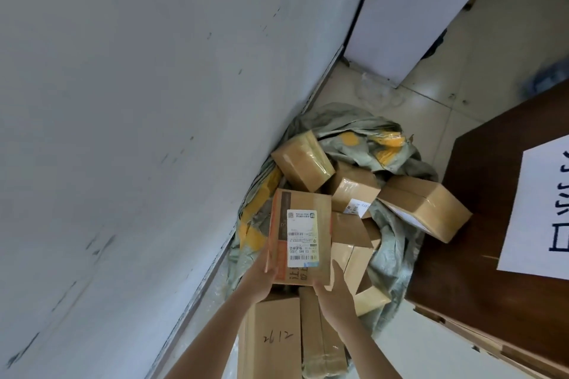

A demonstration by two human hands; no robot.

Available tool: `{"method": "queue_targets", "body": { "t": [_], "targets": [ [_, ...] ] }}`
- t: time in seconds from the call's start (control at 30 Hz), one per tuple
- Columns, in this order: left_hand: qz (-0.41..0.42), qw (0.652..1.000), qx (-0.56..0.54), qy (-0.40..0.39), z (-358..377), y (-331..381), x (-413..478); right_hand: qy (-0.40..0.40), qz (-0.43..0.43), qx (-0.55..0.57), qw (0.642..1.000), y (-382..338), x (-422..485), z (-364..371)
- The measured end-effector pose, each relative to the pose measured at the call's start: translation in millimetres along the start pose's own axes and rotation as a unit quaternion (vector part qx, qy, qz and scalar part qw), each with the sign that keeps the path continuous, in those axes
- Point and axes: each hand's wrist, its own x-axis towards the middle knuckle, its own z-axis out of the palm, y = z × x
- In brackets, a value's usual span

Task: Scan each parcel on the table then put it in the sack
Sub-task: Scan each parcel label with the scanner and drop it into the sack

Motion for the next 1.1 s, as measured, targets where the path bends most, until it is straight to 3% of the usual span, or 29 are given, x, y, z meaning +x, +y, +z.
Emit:
{"method": "queue_targets", "body": {
  "t": [0.23, 0.5, 0.7, 0.9, 0.97, 1.1],
  "targets": [
    [0.026, 0.999, 0.046, 0.014, 1.1, 55.2, -52.5, 0.013, 0.032, -0.006, 0.999, -16.8, -52.9, -50.5],
    [0.062, 0.975, 0.214, 0.014, 32.4, 179.3, -164.7, 0.034, -0.063, -0.017, 0.997, -52.5, -144.4, -177.4],
    [0.150, 0.937, 0.308, 0.073, 110.8, 280.6, -274.8, 0.046, -0.137, -0.056, 0.988, -51.5, -237.3, -297.1],
    [0.220, 0.882, 0.409, 0.080, 210.7, 351.4, -359.7, 0.070, -0.219, -0.098, 0.968, -20.7, -324.4, -421.2],
    [0.242, 0.869, 0.423, 0.091, 244.9, 372.8, -372.2, 0.080, -0.225, -0.109, 0.965, 0.3, -340.7, -463.1],
    [0.272, 0.853, 0.443, 0.041, 317.5, 415.7, -382.6, 0.130, -0.201, -0.112, 0.964, 47.4, -350.9, -549.2]
  ]
}}
